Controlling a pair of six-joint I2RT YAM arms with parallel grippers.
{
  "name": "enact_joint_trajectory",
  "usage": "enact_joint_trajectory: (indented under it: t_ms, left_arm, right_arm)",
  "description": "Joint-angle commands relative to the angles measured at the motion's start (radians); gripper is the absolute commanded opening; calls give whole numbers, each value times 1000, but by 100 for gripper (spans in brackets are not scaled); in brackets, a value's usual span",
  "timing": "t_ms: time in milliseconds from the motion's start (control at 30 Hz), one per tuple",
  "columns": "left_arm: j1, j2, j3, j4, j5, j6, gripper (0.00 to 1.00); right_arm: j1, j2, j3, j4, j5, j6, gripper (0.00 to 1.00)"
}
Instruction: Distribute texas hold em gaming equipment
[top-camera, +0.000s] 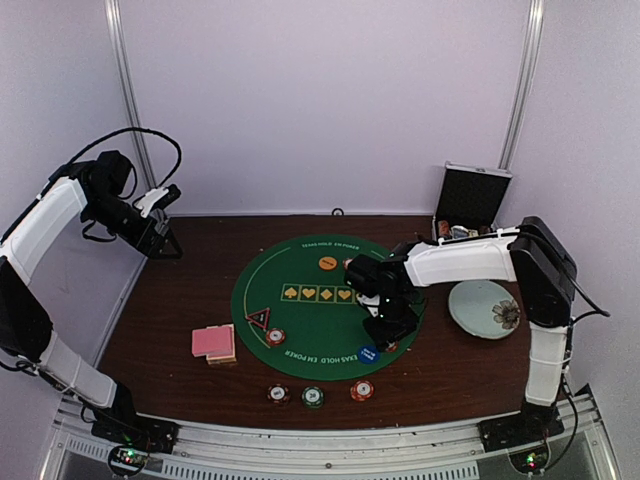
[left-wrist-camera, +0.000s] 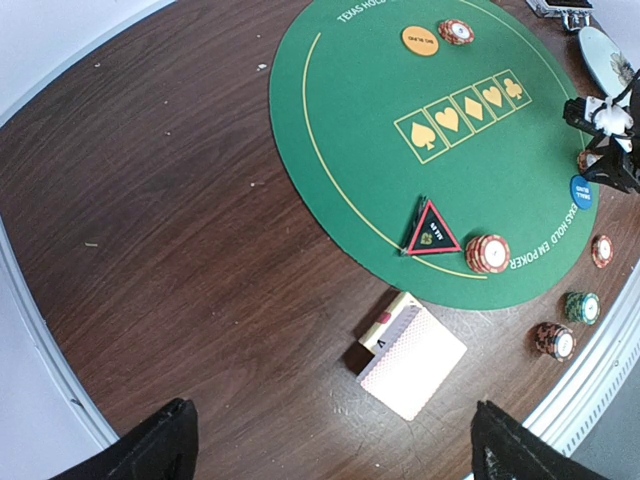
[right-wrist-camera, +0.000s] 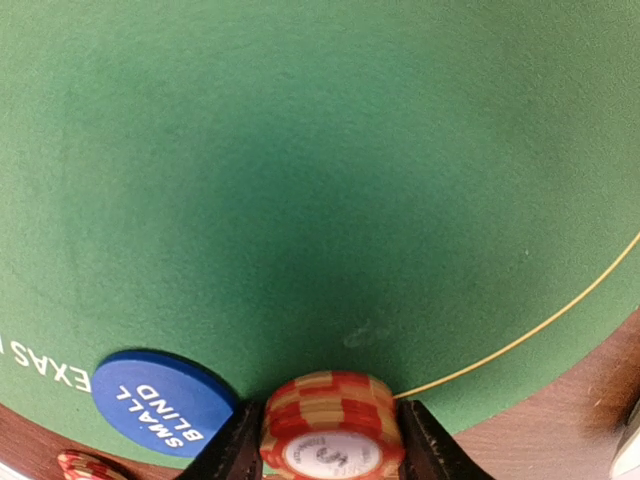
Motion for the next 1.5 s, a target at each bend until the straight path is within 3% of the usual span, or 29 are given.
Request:
enact_joint_trajectory:
  t_ms: [0,333,567,800,967,1467]
  left_arm:
    - [7,-7,18,5,9,16,98]
    - [7,-5,21,5,11,15,98]
    - [7,-14,18,5,0,18,98]
    - [7,-17,16,5,11,18,98]
    - [7,-28,9,5,13,20,97]
    - [7,-29,22,-20,7,27,98]
  right_arm:
    - [-11,4,-20,37,23,13,53]
    - [-2,-89,53,-45,74,7,62]
    - [136,-170,165,-126,145,-9,73]
    - [328,-102,283,-148,108,-40,84]
    - [389,-19,358,-126,37,-72,92]
    - [446,128,433,-128,-126,-201,93]
